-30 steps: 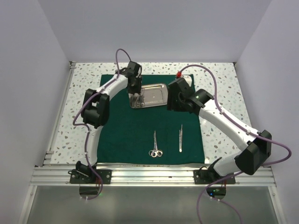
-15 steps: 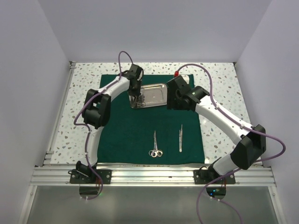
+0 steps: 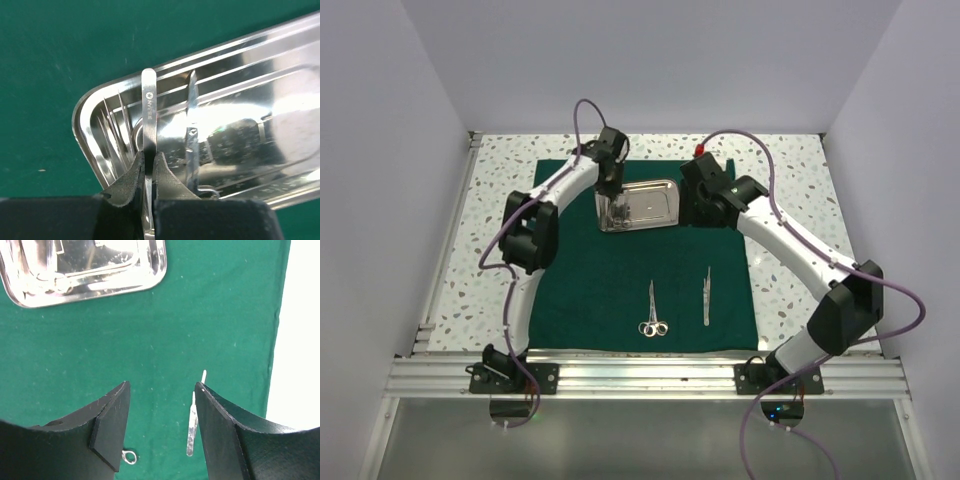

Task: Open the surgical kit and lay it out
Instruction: Pick up the medical item from the container, then place the medical item in the surgical kit.

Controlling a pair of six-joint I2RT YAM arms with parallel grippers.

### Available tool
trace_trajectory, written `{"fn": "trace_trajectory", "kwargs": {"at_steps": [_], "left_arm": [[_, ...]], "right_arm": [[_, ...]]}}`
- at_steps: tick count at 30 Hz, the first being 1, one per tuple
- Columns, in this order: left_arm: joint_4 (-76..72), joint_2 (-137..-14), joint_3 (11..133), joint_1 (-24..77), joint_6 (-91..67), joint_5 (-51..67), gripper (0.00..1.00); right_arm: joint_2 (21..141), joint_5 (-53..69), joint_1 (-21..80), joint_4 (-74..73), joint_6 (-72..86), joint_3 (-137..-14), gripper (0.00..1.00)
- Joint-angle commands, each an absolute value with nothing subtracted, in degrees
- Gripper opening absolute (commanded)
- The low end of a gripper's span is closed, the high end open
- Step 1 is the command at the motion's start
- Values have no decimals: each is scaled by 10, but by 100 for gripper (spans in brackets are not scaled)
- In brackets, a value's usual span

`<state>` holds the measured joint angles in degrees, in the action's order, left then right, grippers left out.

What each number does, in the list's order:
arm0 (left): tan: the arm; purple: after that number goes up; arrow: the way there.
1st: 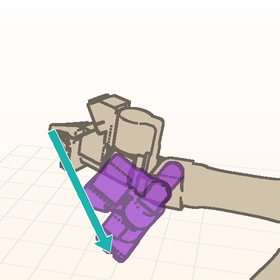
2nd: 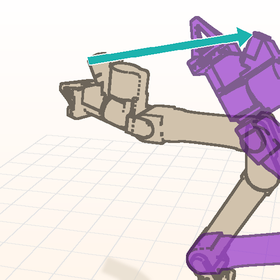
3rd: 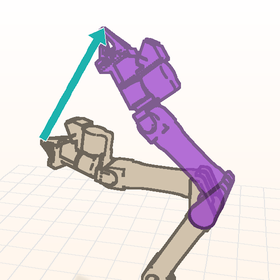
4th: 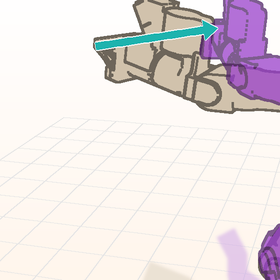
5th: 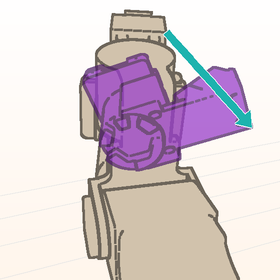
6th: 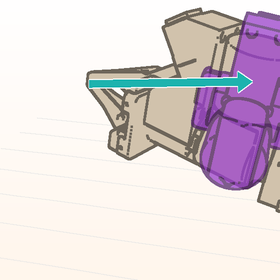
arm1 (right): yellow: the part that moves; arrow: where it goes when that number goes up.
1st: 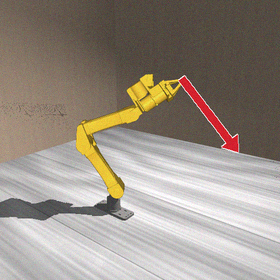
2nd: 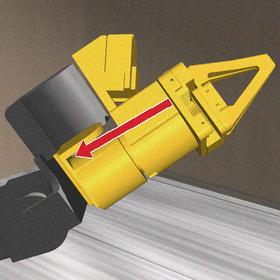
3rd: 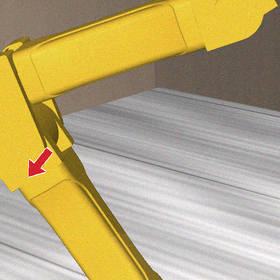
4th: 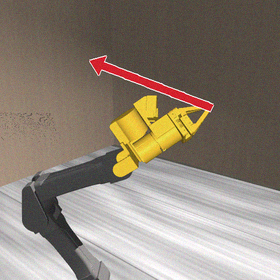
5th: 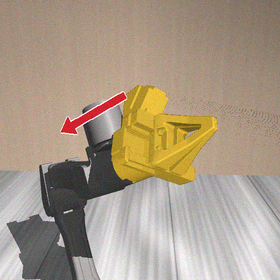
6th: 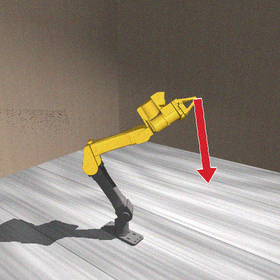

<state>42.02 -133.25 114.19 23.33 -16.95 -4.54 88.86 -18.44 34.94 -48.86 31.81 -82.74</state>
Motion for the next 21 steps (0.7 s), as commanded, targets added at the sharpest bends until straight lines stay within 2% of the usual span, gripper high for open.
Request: {"fn": "trace_trajectory", "kwargs": {"at_steps": [1,5,11,15,21], "left_arm": [[442,-1301,1205,235,-184,-37,0],[409,-1208,1144,235,-216,-22,0],[382,-1071,985,236,-270,-17,0],[356,-946,789,246,-307,-18,0],[361,-781,570,306,-391,-68,0]], "right_arm": [[903,-180,347,-485,306,-873,58],[922,-190,347,-499,316,-894,57],[897,-198,346,-505,337,-887,56],[832,-191,347,-483,347,-826,57],[743,-158,347,-475,343,-742,57]]}}
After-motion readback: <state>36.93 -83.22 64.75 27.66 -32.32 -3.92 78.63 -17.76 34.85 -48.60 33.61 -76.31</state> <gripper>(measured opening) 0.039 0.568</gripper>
